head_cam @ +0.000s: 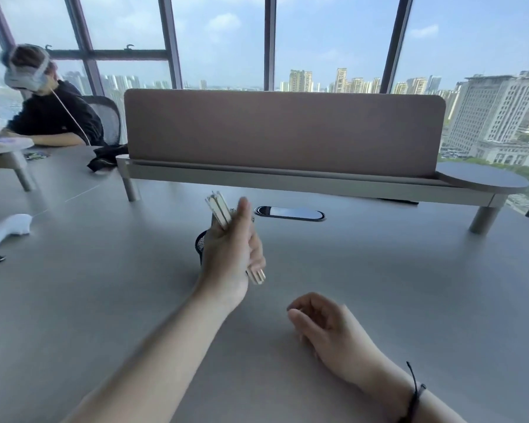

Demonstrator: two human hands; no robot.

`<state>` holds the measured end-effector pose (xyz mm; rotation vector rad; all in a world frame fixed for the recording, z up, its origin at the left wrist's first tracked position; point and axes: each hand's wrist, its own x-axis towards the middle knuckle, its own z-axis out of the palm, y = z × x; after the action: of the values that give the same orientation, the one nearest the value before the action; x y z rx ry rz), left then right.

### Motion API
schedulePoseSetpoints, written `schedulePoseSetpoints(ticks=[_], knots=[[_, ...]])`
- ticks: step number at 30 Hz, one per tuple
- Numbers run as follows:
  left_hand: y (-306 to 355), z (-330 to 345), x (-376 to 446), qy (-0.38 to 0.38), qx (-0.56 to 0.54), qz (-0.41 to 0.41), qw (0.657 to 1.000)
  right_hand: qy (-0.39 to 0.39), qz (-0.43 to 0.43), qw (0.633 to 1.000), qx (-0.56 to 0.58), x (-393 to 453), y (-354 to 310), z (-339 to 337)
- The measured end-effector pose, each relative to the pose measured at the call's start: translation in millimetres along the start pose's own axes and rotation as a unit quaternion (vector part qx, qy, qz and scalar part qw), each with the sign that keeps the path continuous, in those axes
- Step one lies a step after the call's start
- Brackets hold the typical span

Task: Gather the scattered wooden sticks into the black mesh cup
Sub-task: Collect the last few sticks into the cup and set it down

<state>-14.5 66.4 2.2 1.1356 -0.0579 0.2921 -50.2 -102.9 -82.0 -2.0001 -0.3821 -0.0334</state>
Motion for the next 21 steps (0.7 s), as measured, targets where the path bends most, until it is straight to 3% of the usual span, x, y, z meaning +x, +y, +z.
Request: schedulePoseSetpoints(ticks=[5, 8, 12, 18, 20, 21], knots=[[60, -6, 40, 0.067, 0.033, 0.077, 0.994, -0.016, 0.032, 0.997, 0.062, 4, 9, -2], [51, -12, 60, 0.081, 0.138, 0.08, 0.984, -0.023, 0.036, 0.997, 0.065, 4, 9, -3], [19, -29, 68, 0.103, 0.371, 0.141, 0.912, -0.022, 0.033, 0.996, 0.084, 4, 8, -4], [10, -45, 74, 0.077, 0.435, 0.314, 0.84, -0.022, 0.029, 0.994, 0.099, 5, 9, -5], [16, -43, 75, 0.033, 0.467, 0.315, 0.825, -0.025, 0.028, 0.994, 0.105, 5, 10, -4], [19, -41, 75, 0.0, 0.489, 0.278, 0.827, -0.027, 0.028, 0.993, 0.109, 6, 11, -4]])
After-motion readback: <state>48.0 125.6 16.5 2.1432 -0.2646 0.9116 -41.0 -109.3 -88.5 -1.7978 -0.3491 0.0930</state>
